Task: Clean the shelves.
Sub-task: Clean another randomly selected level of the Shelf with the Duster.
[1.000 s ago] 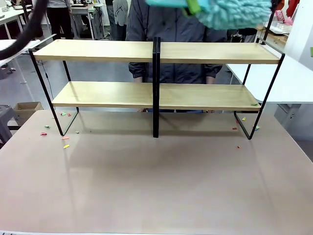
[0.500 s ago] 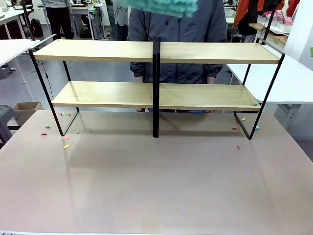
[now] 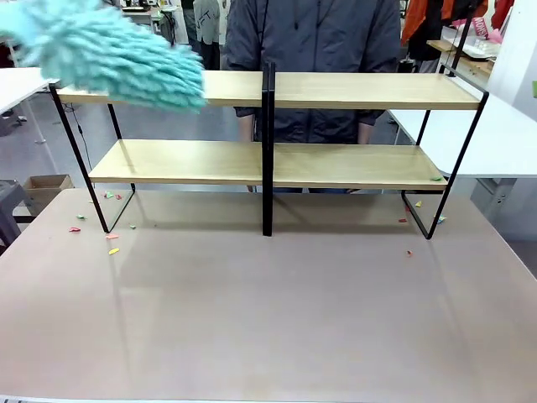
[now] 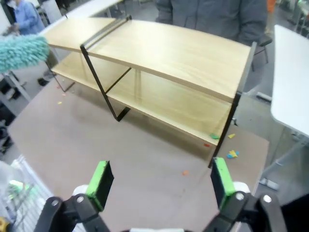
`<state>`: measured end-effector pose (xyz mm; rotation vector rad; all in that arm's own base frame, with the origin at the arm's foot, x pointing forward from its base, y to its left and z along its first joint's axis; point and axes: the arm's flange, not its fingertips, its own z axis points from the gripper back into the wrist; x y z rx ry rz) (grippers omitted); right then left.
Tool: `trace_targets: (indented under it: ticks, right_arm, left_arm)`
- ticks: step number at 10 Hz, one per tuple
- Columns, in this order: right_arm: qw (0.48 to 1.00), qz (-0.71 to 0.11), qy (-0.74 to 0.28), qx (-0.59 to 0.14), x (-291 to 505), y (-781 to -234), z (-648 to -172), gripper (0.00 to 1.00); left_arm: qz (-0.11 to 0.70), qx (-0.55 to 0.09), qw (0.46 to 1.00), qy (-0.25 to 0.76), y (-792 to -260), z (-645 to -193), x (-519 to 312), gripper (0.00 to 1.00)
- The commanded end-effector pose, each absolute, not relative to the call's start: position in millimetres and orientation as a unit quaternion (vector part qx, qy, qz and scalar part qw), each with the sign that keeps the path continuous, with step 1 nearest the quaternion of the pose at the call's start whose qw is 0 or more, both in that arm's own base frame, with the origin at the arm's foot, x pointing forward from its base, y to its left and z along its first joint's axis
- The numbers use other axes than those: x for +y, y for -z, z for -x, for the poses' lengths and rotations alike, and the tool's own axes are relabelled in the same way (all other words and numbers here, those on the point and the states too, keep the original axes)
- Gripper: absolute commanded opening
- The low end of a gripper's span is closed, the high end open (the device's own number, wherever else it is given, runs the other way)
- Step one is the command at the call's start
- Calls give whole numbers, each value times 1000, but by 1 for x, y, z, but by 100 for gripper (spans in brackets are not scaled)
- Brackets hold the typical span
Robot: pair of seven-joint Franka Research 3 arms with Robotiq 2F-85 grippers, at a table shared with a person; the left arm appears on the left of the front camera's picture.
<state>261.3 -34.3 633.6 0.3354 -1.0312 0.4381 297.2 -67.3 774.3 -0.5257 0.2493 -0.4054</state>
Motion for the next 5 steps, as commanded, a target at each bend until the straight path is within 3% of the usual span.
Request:
trace_targets:
  ticks: [1, 2, 5]
  right_arm:
    - [833, -160, -207, -488, -34, -633, -262, 100]
    - [833, -160, -207, -488, -34, -633, -262, 100]
    - [833, -160, -207, -488, -34, -633, -262, 100]
  left_arm:
    - [319, -29, 933, 164, -747, -245, -24, 12]
    - [355, -100, 913, 177, -745, -240, -1, 12]
    - [434, -175, 858, 212, -739, -235, 51, 12]
